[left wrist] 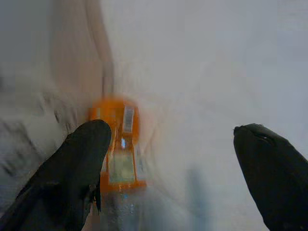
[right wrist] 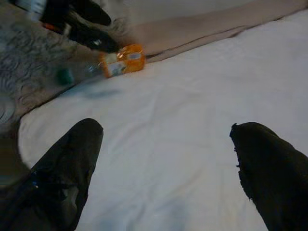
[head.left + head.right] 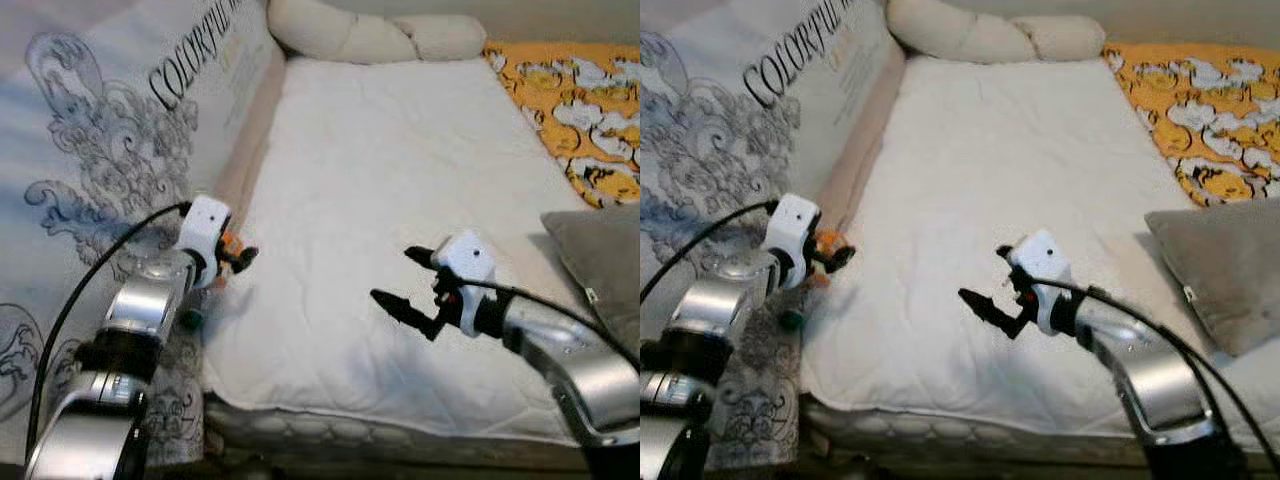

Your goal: Clean up the room

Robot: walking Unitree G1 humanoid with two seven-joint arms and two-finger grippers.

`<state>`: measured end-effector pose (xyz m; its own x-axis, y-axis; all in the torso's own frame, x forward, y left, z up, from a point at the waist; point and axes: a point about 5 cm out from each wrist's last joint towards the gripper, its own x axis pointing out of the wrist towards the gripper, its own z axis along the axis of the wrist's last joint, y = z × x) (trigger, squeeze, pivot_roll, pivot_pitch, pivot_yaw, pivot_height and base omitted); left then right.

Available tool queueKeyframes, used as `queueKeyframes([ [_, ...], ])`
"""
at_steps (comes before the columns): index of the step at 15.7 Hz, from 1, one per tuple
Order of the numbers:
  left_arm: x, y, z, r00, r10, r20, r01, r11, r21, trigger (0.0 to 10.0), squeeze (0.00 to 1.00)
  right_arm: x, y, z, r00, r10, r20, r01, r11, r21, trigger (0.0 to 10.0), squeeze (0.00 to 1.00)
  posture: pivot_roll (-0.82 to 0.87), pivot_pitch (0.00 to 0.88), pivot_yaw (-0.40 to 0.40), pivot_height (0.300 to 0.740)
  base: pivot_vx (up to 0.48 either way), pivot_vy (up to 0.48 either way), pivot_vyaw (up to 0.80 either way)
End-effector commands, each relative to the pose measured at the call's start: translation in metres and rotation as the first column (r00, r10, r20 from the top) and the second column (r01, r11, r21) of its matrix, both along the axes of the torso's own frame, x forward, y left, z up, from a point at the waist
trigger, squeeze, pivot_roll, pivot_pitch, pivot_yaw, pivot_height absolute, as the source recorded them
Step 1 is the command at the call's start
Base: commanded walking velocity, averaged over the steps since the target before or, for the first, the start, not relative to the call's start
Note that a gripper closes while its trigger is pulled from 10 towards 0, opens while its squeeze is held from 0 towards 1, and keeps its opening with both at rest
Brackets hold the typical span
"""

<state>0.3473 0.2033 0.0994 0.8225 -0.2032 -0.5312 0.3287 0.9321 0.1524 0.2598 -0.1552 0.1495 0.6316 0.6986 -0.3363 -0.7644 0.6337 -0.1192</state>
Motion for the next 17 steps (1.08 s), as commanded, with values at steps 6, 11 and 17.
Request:
queueKeyframes([
  [6,0.011,0.028,-0.008,0.993,0.113,-0.026,-0.108,0.981,0.160,10.0,0.00,-0.014,0.006,0.012,0.990,0.132,-0.059,-0.132,0.991,0.007,10.0,0.00,-0.07,0.195,-0.009,0.740,0.000,0.000,0.00],
  [11,0.012,0.037,-0.009,0.990,0.134,-0.033,-0.117,0.944,0.310,10.0,0.00,-0.020,0.008,0.015,0.986,0.143,-0.089,-0.142,0.990,0.018,10.0,0.00,-0.09,0.230,-0.009,0.740,0.000,0.000,0.00],
  [17,0.006,0.052,-0.014,0.978,0.204,-0.045,-0.173,0.913,0.369,4.7,0.00,-0.029,0.006,0.016,0.979,0.163,-0.122,-0.160,0.987,0.032,10.0,0.00,-0.11,0.262,-0.003,0.740,0.000,0.000,0.00],
])
